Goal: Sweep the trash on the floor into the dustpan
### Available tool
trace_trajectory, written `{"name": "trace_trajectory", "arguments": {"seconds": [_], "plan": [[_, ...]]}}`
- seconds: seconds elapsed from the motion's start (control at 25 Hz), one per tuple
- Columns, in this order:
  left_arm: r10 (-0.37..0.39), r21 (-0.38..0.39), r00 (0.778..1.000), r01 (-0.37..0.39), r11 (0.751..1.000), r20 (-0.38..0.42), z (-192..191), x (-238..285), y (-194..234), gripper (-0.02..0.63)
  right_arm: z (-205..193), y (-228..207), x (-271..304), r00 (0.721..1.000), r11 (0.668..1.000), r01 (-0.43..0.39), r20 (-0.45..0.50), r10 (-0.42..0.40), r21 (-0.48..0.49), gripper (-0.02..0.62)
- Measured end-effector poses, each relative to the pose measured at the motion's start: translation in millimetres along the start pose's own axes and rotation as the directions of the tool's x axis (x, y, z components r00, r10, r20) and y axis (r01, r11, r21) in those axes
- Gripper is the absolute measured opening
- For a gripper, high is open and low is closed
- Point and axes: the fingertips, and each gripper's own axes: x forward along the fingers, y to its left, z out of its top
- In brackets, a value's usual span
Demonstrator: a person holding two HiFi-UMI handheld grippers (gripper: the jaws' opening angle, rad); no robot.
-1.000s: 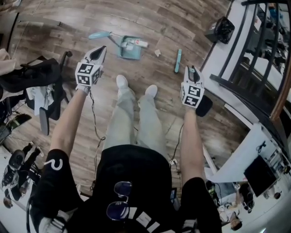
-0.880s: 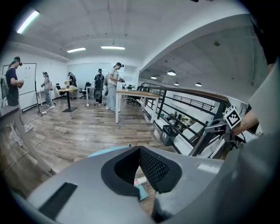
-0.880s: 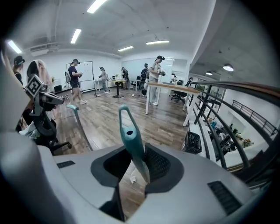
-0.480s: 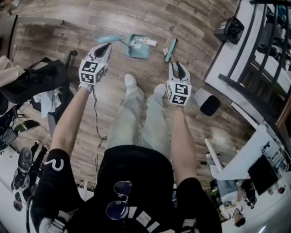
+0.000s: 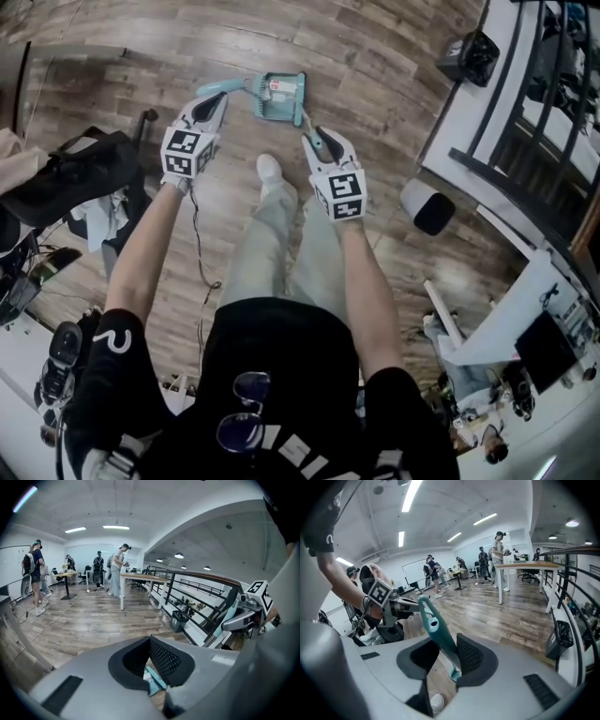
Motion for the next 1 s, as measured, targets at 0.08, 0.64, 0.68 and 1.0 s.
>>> {"name": "trace_trajectory", "arguments": {"seconds": [0.08,0.64,0.68,1.0], "plan": [[-0.003,-0.005,1.000,0.003,1.000,-0.006,-1,-1,-2,-0.002,0,3,-1,1.000,1.000,-0.008,-0.005,0.008,-0.011,0.107],[-0.004,-0.004,1.000,0.004,1.000,-0.018,-3,1,-14,-0.002,-24,-23,-36,0.996,0.997,0.070,-0.052,-0.068,0.042,0.097],[-0.003,-0.005,1.000,0.003,1.000,-0.017,-3,1,-16,-0.002,-26,-21,-39,0.997,0.997,0.065,-0.054,-0.062,0.044,0.097],[0.010,-0.004,1.000,-0.010,1.000,-0.004,-2,-5,-30,-0.002,-36,-15,-56,0.997,0.999,0.043,-0.059,-0.041,0.032,0.094]]}}
